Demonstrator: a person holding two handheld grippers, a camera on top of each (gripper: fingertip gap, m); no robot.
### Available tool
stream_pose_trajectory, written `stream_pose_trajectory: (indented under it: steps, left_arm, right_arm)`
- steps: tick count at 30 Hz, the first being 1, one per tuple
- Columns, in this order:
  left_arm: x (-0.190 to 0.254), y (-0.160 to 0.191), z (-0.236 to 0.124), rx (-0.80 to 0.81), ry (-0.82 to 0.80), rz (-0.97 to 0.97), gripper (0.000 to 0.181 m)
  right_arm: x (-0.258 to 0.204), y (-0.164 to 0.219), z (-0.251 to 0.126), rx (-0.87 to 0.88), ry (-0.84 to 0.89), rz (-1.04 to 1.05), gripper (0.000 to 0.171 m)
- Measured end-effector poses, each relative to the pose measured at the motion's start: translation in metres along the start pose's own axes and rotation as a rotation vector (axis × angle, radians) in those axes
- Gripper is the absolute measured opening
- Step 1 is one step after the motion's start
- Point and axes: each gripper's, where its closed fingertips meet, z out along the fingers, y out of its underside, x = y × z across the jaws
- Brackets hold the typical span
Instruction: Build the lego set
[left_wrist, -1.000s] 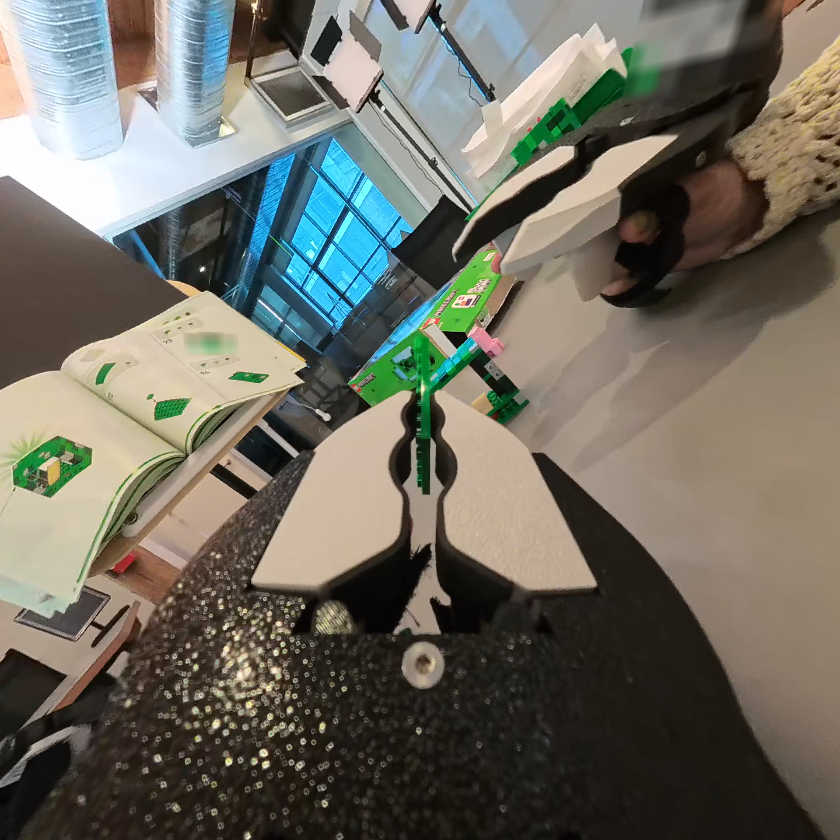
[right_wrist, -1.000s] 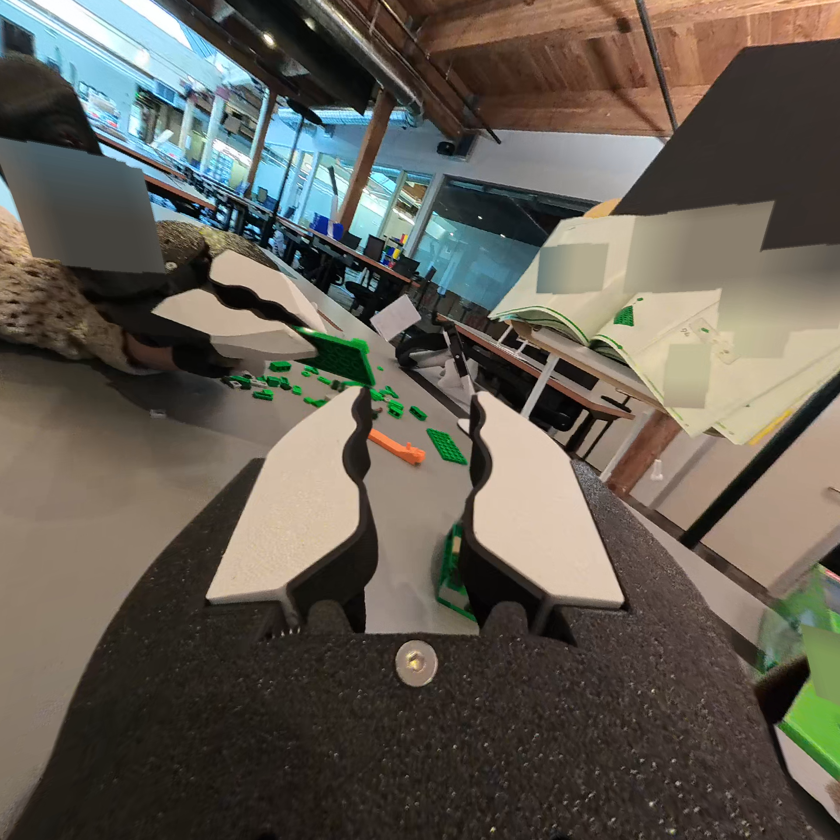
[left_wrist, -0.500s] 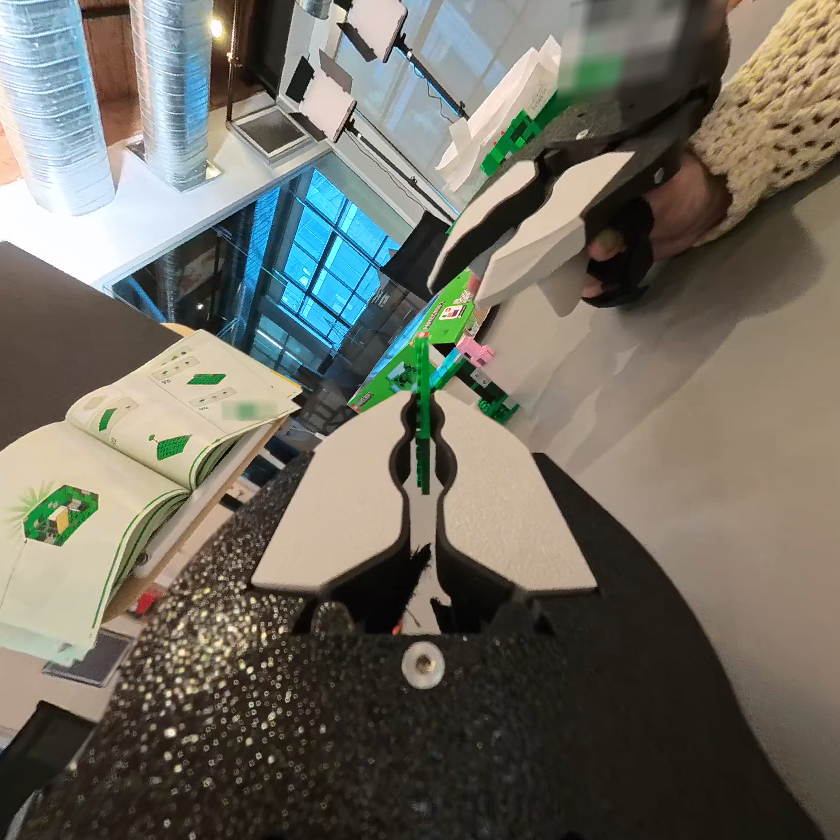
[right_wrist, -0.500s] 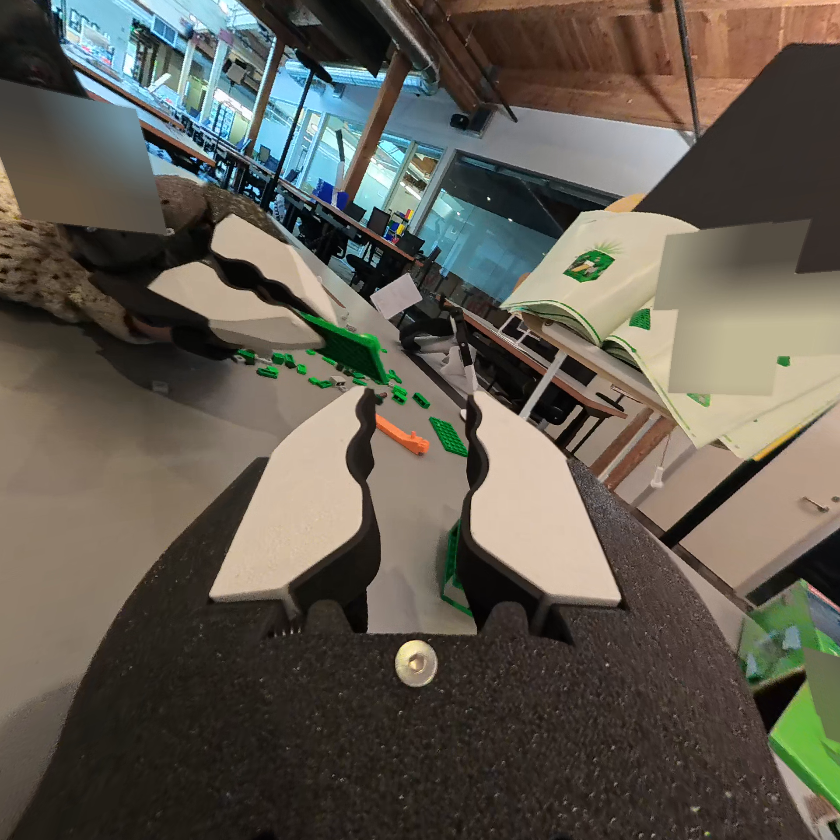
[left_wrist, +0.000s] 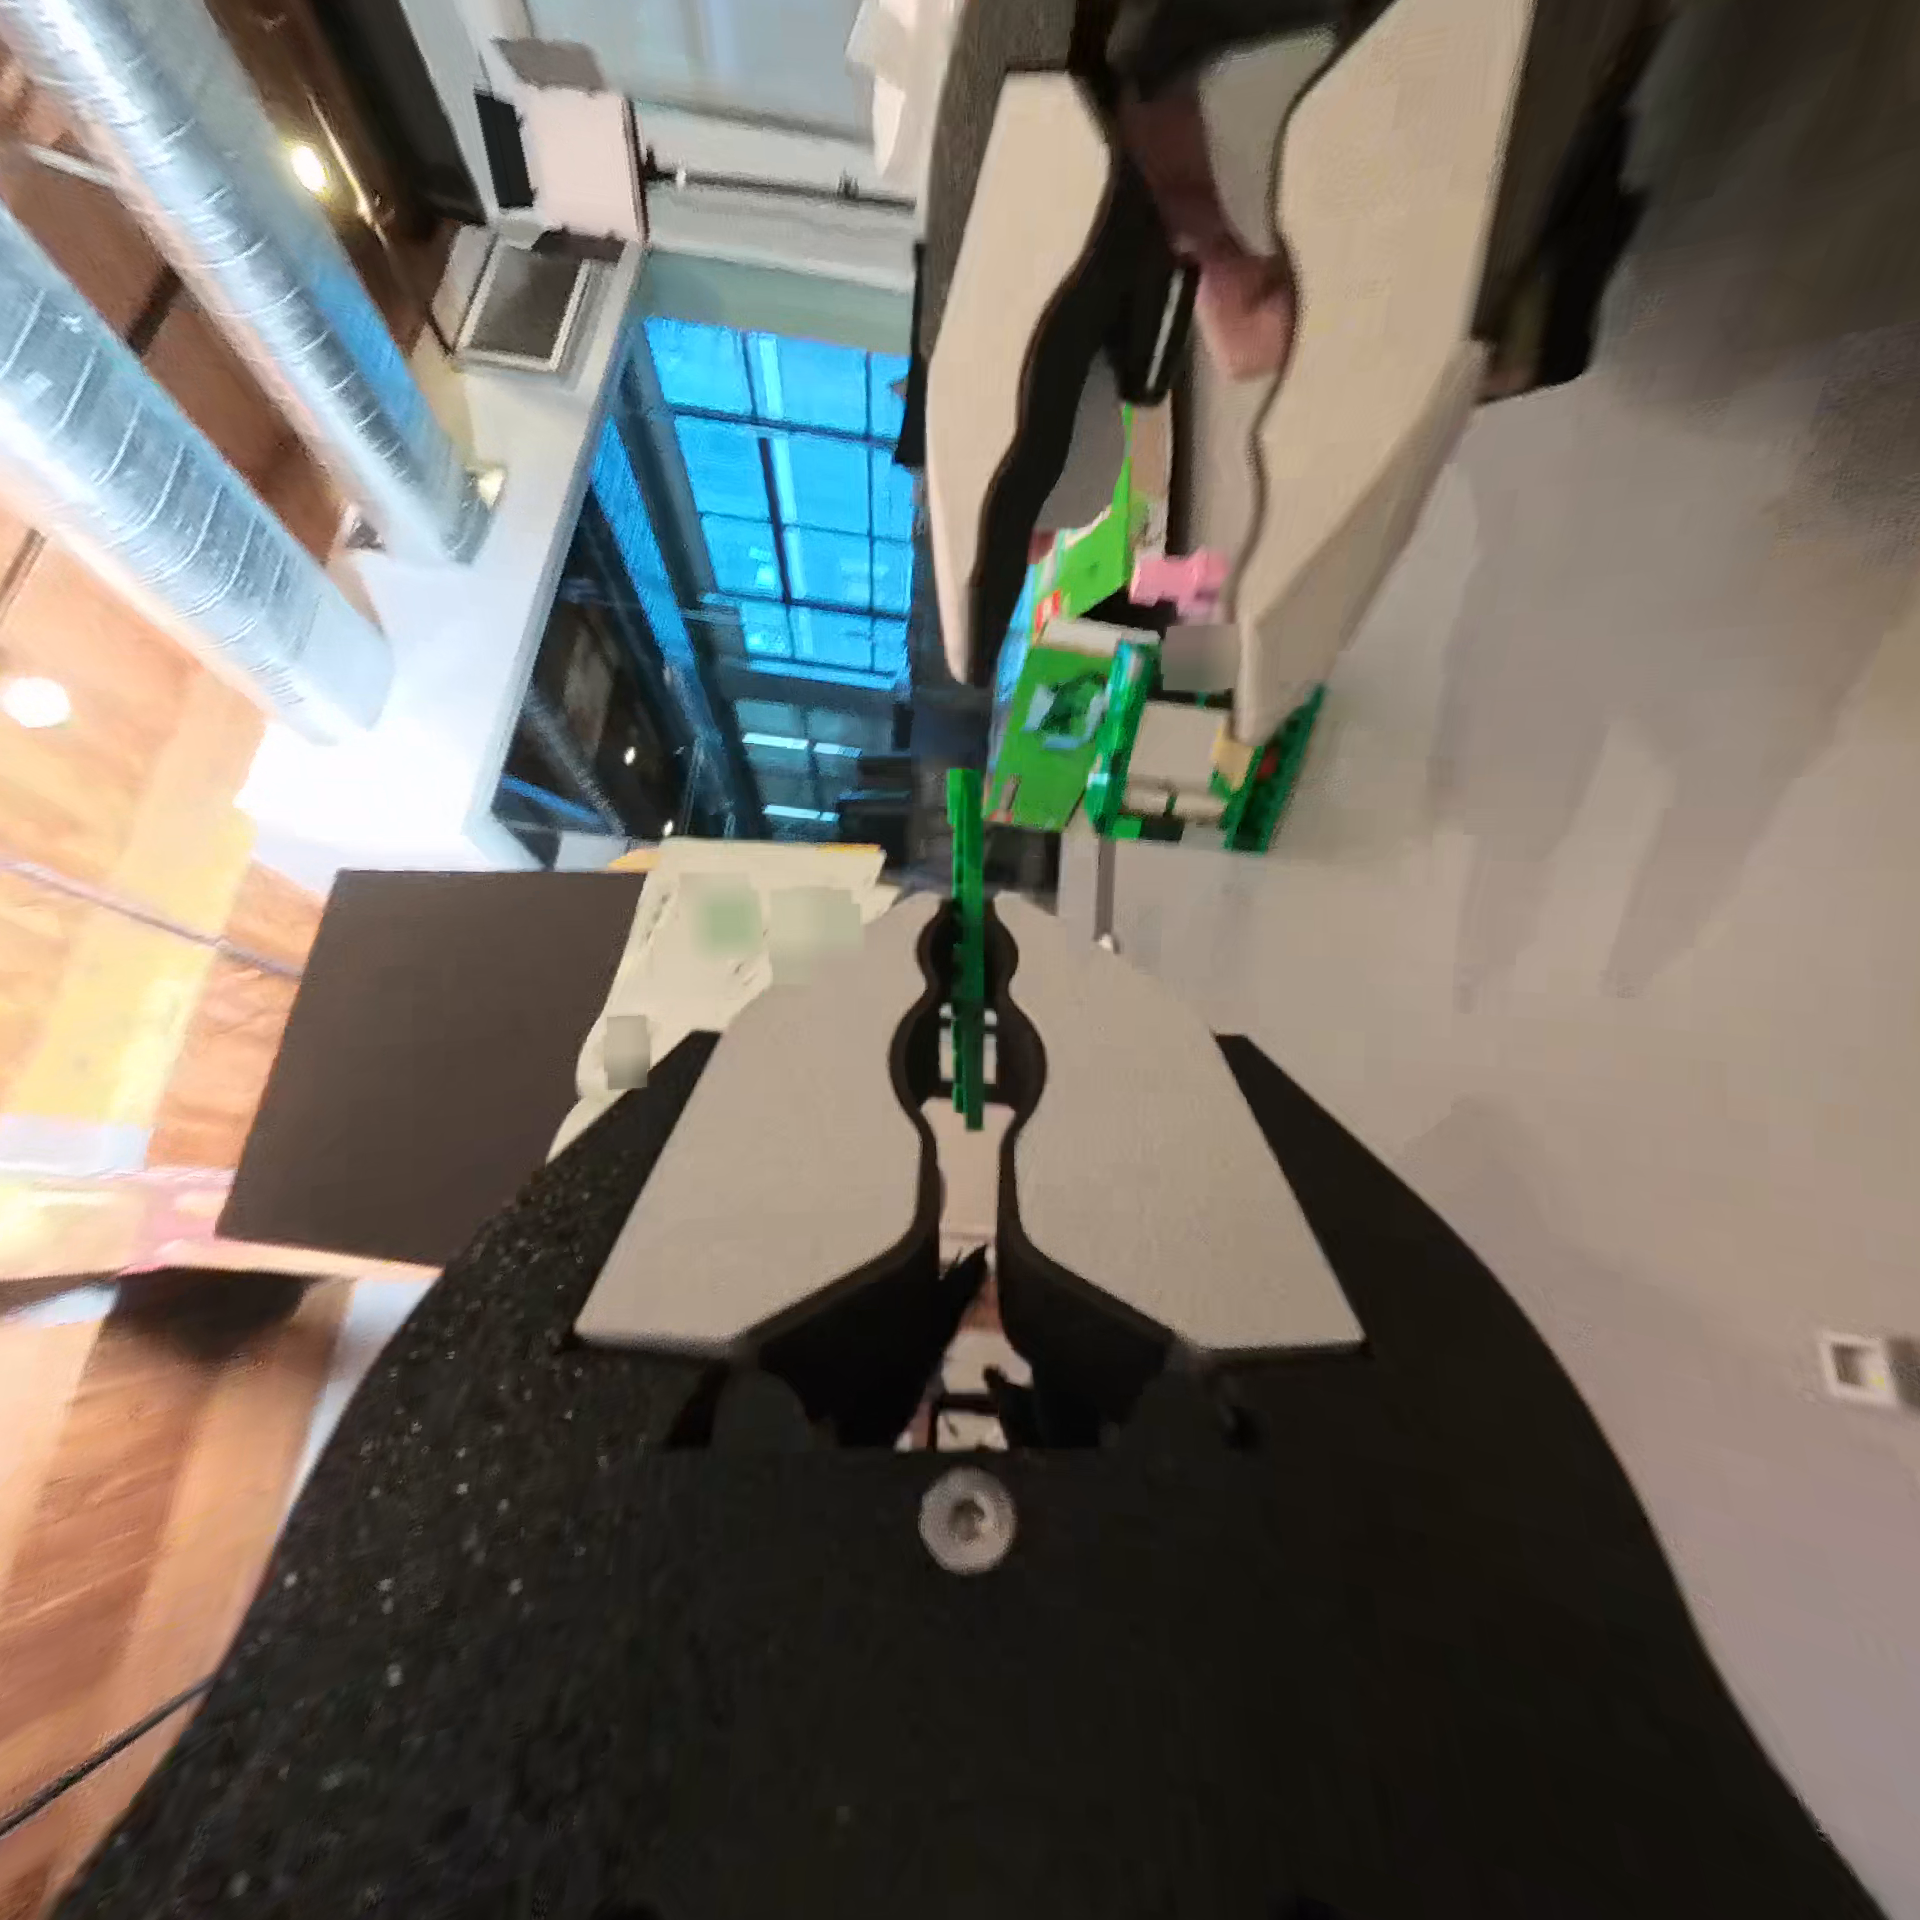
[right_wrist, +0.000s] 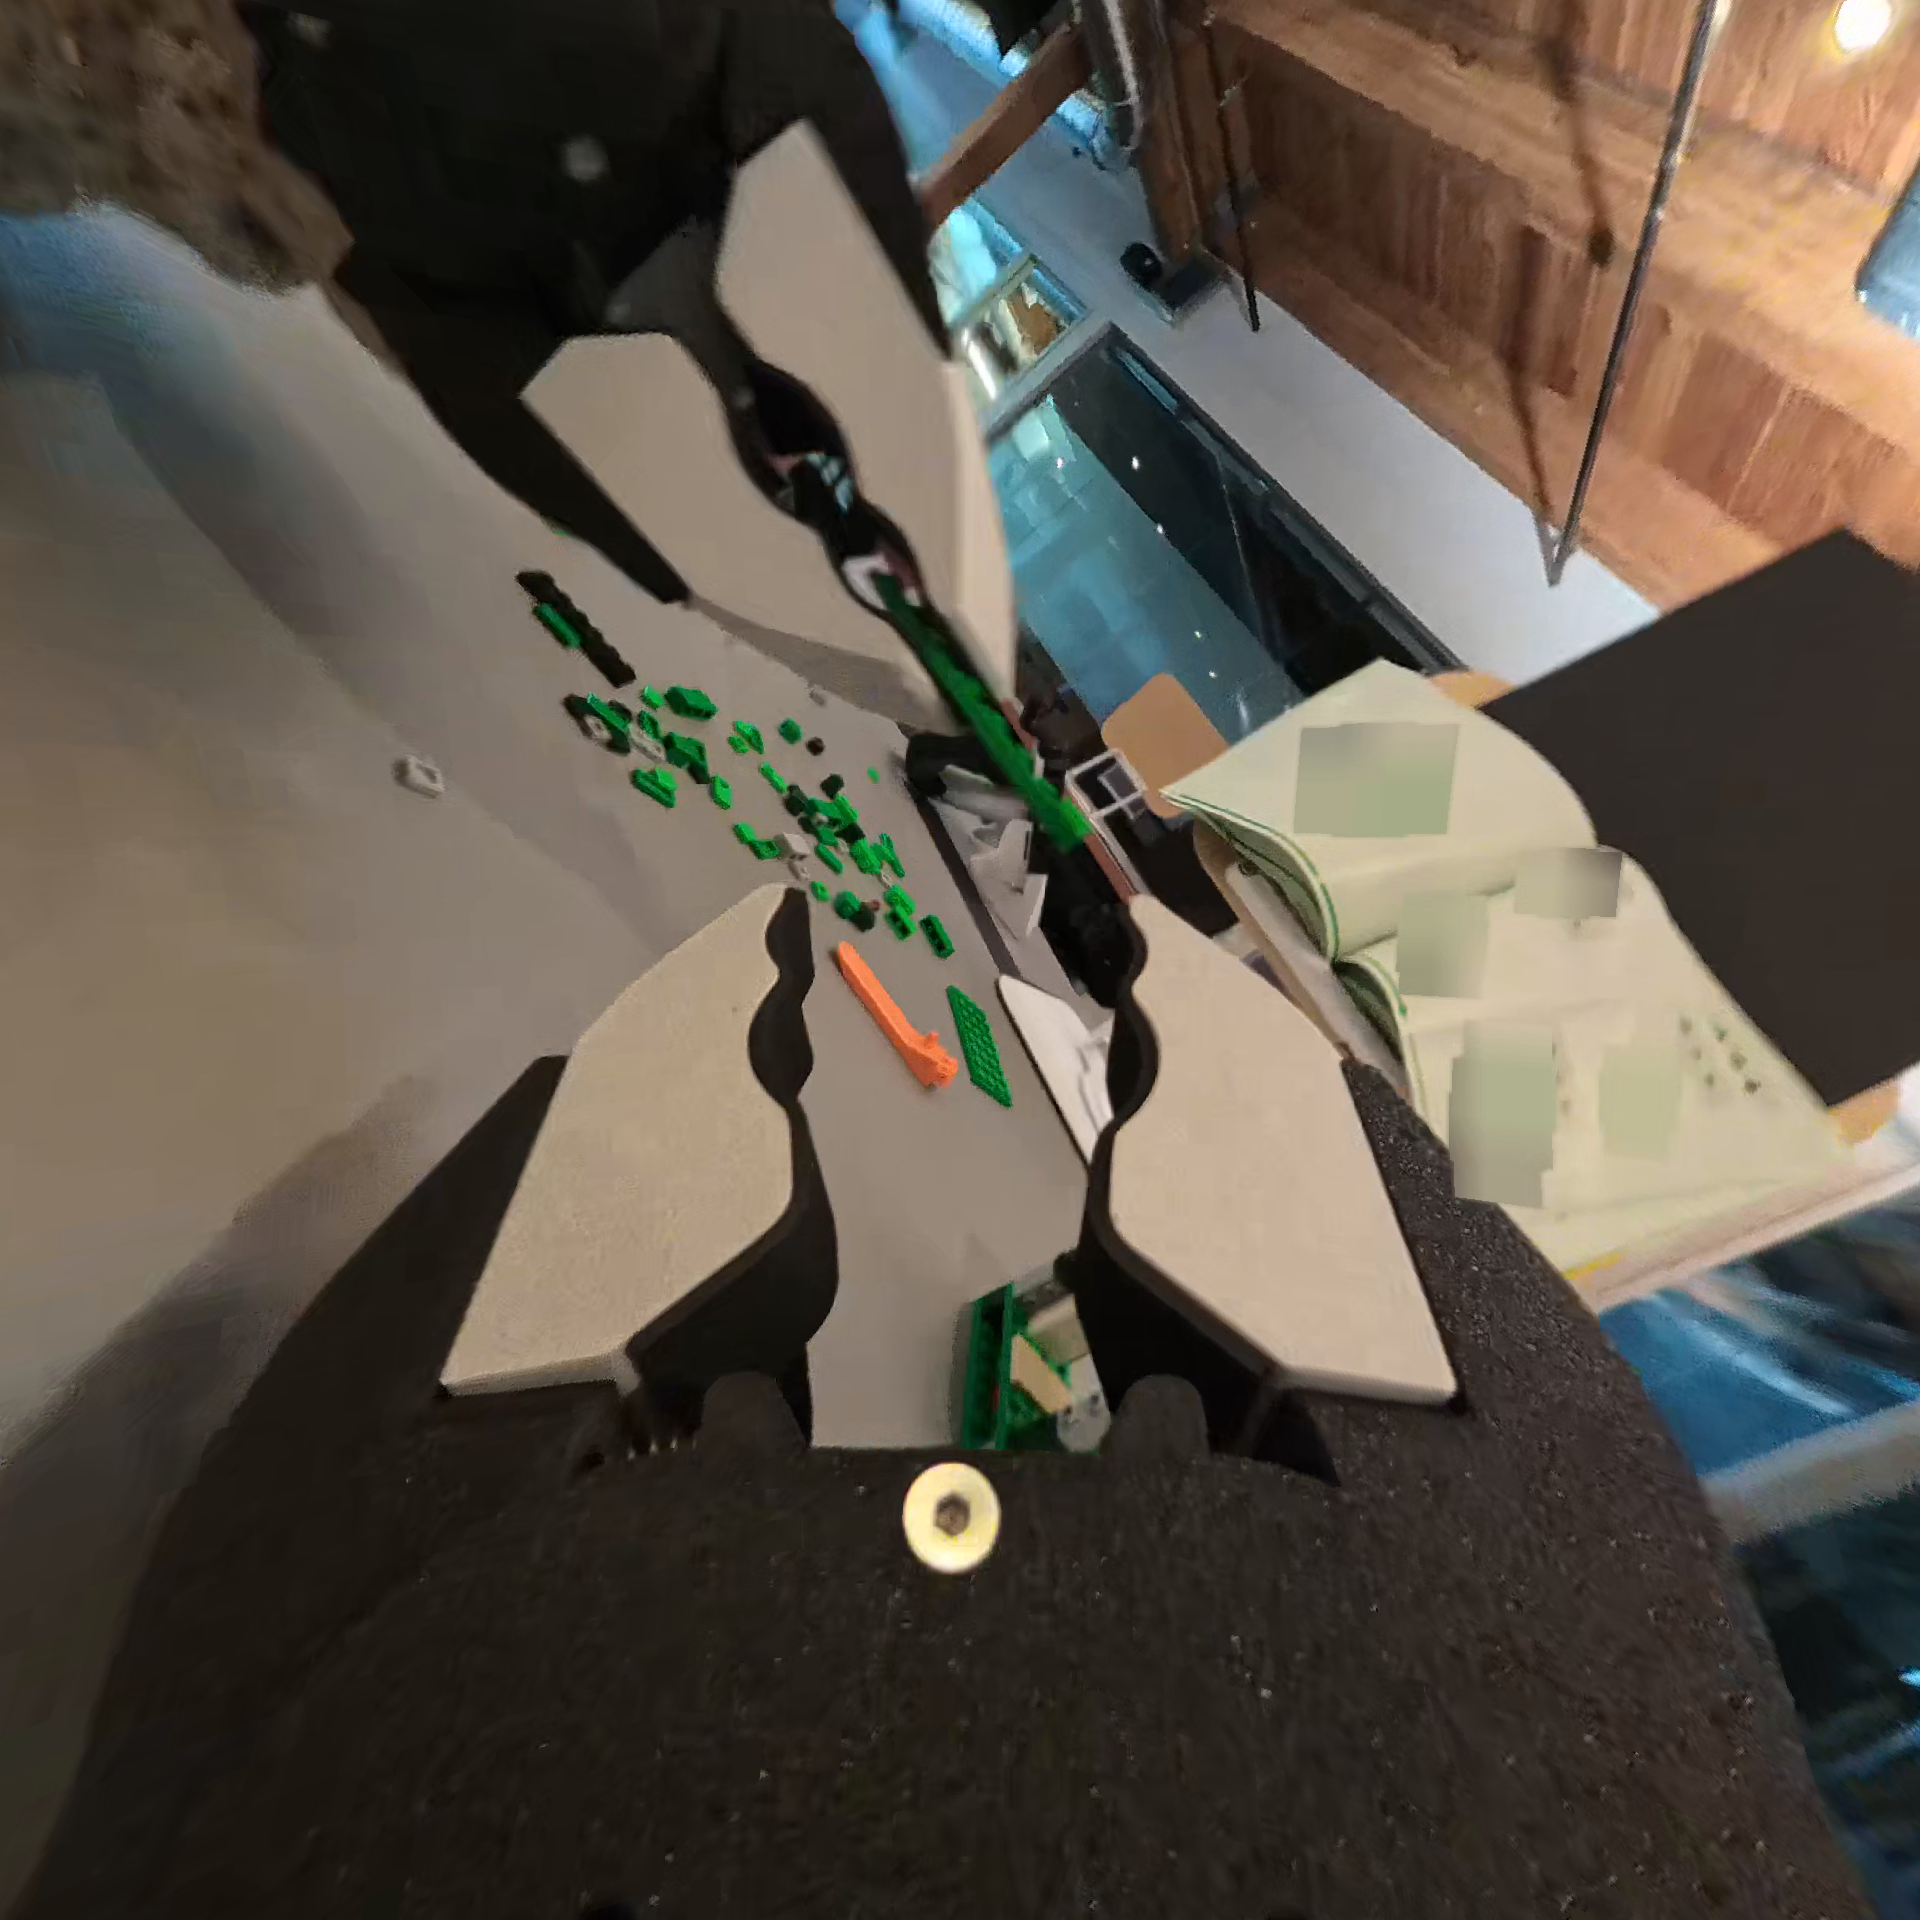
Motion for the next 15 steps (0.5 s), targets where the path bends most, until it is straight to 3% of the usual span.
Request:
stream_pose_trajectory:
  steps: [4, 7, 8, 9, 10, 12, 14, 15]
  left_arm:
    - [0.021, 0.012, -0.001, -0.110, 0.118, -0.033, 0.004]
    - [0.027, 0.010, 0.000, -0.119, 0.107, -0.035, 0.004]
    - [0.029, 0.011, -0.001, -0.128, 0.105, -0.038, 0.004]
    - [0.032, 0.010, -0.001, -0.117, 0.107, -0.056, 0.005]
    - [0.033, 0.008, -0.002, -0.095, 0.092, -0.092, 0.006]
    - [0.032, 0.007, -0.005, -0.050, 0.064, -0.152, 0.025]
    - [0.036, 0.009, -0.011, -0.006, 0.114, -0.228, 0.066]
    - [0.037, 0.013, -0.014, 0.007, 0.128, -0.269, 0.075]
  right_arm:
    - [-0.013, 0.014, 0.028, -0.184, 0.053, -0.266, 0.058]
    - [-0.018, 0.019, 0.041, -0.243, 0.086, -0.396, 0.047]
    - [-0.016, 0.019, 0.043, -0.251, 0.117, -0.424, 0.035]
    - [-0.012, 0.018, 0.043, -0.251, 0.144, -0.432, 0.012]
    - [-0.012, 0.018, 0.043, -0.246, 0.142, -0.413, 0.007]
    - [-0.015, 0.020, 0.043, -0.230, 0.111, -0.328, 0.005]
    - [-0.015, 0.018, 0.041, -0.174, 0.087, -0.247, 0.005]
    - [-0.016, 0.016, 0.040, -0.139, 0.061, -0.202, 0.004]
